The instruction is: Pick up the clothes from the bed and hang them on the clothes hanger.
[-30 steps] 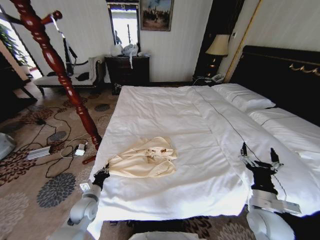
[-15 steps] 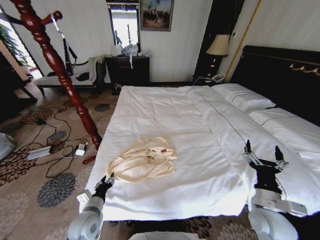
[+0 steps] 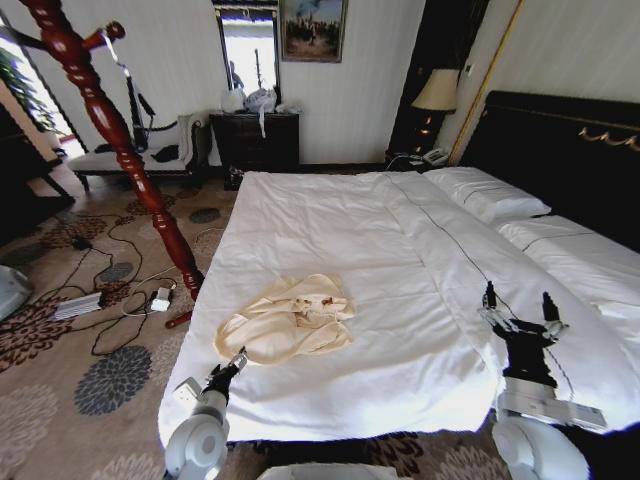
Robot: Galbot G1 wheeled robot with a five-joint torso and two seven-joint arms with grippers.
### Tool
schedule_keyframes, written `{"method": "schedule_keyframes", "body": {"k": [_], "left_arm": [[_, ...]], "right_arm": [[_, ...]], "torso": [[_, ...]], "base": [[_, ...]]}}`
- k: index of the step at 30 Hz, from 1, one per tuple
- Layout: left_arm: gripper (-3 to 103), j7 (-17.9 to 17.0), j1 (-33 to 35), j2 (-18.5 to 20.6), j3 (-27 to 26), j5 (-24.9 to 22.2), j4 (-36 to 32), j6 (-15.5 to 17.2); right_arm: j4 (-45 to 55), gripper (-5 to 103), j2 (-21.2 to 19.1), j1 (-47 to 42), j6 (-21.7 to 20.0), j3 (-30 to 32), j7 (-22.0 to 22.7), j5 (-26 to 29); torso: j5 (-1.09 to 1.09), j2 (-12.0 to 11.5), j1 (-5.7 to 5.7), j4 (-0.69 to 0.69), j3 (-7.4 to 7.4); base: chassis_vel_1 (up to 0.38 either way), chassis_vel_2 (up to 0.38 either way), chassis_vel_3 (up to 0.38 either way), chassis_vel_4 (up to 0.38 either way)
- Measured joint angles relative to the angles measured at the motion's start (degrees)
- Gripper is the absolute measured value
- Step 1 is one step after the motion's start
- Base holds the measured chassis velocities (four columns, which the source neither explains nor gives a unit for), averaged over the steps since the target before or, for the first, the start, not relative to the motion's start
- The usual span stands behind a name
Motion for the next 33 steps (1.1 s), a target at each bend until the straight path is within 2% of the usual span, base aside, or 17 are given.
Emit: {"method": "schedule_keyframes", "body": {"k": [3,5,8,9,12,14,15,16,18,21,22,24,27,30,31,33], "left_arm": [[78,-0.97,-0.48,-0.19,-0.69,-0.14,0.73,-0.05],[78,-1.16,-0.69,-0.02,-0.90,-0.44,0.73,-0.01],[62,-2.24,-1.71,1.78,-1.77,-2.63,-0.11,0.89],[62,-2.24,-1.71,1.78,-1.77,-2.63,-0.11,0.89],[45,-3.05,-2.76,3.54,-2.40,-3.95,-0.06,1.72],[45,-3.24,-3.22,3.95,-2.49,-4.19,0.34,1.85],[40,-3.50,-4.02,4.48,-2.53,-4.51,1.06,2.00],[29,-3.85,-4.96,4.89,-2.53,-4.77,1.90,2.14],[29,-4.14,-5.40,5.01,-2.52,-4.97,2.25,2.23],[14,-4.53,-6.41,5.23,-2.55,-6.11,2.41,2.43],[14,-4.53,-6.41,5.23,-2.55,-6.11,2.41,2.43],[3,-4.10,-6.86,6.11,-2.85,-6.54,1.97,2.23],[2,-3.11,-7.62,7.23,-3.42,-7.41,1.19,1.72],[0,-0.27,-10.94,11.71,-4.98,-10.93,-2.48,1.04],[0,-0.27,-10.94,11.71,-4.98,-10.93,-2.48,1.04],[0,1.51,-14.51,16.76,-6.10,-14.28,-5.07,0.93]], "right_arm": [[-0.19,100,0.33,0.10,0.25,-0.11,-0.14,-0.14],[-0.24,100,0.36,0.12,0.27,-0.16,-0.15,-0.20],[-0.55,100,0.56,0.25,0.33,-0.59,-0.24,-0.71],[-0.55,100,0.56,0.25,0.33,-0.59,-0.24,-0.71],[-0.83,100,0.76,0.46,0.34,-0.93,-0.26,-0.99],[-0.86,100,0.76,0.47,0.34,-0.97,-0.26,-1.00],[-0.91,100,0.70,0.47,0.34,-0.99,-0.27,-1.01],[-0.96,100,0.56,0.47,0.34,-0.96,-0.27,-1.00],[-1.02,100,0.50,0.47,0.36,-0.89,-0.27,-0.94],[-1.46,100,0.39,0.47,0.72,-0.70,-0.27,-0.75],[-1.46,100,0.39,0.47,0.72,-0.70,-0.27,-0.75],[-1.63,100,0.48,0.37,1.08,-0.88,-0.27,-0.84],[-1.81,100,0.65,0.38,1.18,-1.15,-0.27,-1.03],[-2.49,100,0.76,0.87,1.19,-1.82,-0.27,-1.43],[-2.49,100,0.76,0.87,1.19,-1.82,-0.27,-1.43],[-3.17,100,0.76,1.37,1.19,-2.38,-0.26,-1.66]], "torso": [[-0.01,0.00,0.00,0.00,0.00],[-0.02,0.00,-0.01,0.00,0.00],[-0.01,0.00,0.00,0.00,0.00],[-0.01,0.00,0.00,0.00,0.00],[-0.01,0.00,-0.01,0.01,0.00],[-0.01,0.00,0.00,0.01,0.00],[-0.02,0.00,-0.01,0.00,0.00],[-0.02,0.00,0.00,0.00,0.00],[-0.02,0.00,0.00,0.00,0.00],[-0.02,0.00,0.00,0.00,0.00],[-0.02,0.00,0.00,0.00,0.00],[-0.02,0.00,0.00,0.01,0.00],[-0.03,0.00,-0.01,0.01,0.00],[-0.02,0.00,-0.01,0.00,0.00],[-0.02,0.00,-0.01,0.00,0.00],[-0.02,0.00,0.00,0.01,0.00]], "base": [[0.000,0.000,0.000,0.000],[0.000,0.000,0.000,0.000],[0.000,0.000,0.000,0.000],[0.000,0.000,0.000,0.000],[0.000,0.000,0.000,0.000],[0.000,0.000,0.000,0.000],[0.000,0.000,0.000,0.000],[0.000,0.000,0.000,0.000],[0.000,0.000,0.000,0.000],[0.000,0.000,0.000,0.000],[0.000,0.000,0.000,0.000],[0.000,0.000,0.000,0.000],[0.000,0.000,0.000,0.000],[0.000,0.000,0.000,0.000],[0.000,0.000,0.000,0.000],[0.000,0.000,0.000,0.000]]}}
